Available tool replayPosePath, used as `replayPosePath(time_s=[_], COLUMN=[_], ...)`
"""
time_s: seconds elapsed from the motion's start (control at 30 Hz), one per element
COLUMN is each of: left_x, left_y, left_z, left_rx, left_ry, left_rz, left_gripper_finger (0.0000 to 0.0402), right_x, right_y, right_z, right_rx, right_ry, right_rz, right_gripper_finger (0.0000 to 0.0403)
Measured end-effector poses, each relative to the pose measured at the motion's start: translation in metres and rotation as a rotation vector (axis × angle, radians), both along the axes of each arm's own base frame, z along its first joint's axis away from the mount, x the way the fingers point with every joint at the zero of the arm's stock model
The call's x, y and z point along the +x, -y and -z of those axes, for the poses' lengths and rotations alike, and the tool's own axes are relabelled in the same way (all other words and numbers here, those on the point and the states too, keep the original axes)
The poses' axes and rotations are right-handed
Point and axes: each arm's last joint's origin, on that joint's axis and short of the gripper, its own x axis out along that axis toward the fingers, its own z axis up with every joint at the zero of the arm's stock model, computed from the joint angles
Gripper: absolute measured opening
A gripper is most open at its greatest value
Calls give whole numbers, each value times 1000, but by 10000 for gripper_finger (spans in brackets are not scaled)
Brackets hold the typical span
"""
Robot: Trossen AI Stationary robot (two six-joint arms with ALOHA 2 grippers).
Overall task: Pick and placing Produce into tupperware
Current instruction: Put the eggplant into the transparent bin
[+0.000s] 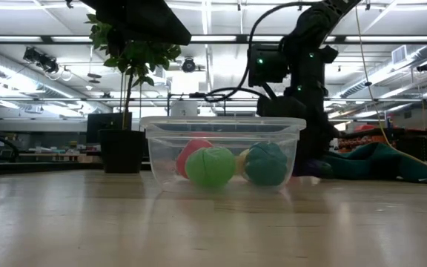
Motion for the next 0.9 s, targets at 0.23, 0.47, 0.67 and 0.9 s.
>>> replayPosePath(time_s=[0.23,0.47,0.67,0.9], left_x=[0,0,0,0], left_y=[0,0,0,0], left_z=[0,0,0,0], left_rx=[0,2,3,4], left_ry=[-1,-2,-2,-3], left_rz=[0,1,1,1], left_gripper_finger=[16,9,26,22], right_x=[14,27,39,49], right_y=[2,5,-1,-30], right_z=[-24,-63,-96,-107], right_rx=[-15,-63,-86,-80], right_ry=[52,89,169,238], right_rz=[-28,-98,-138,-190], right_gripper_finger=[136,136,135,135])
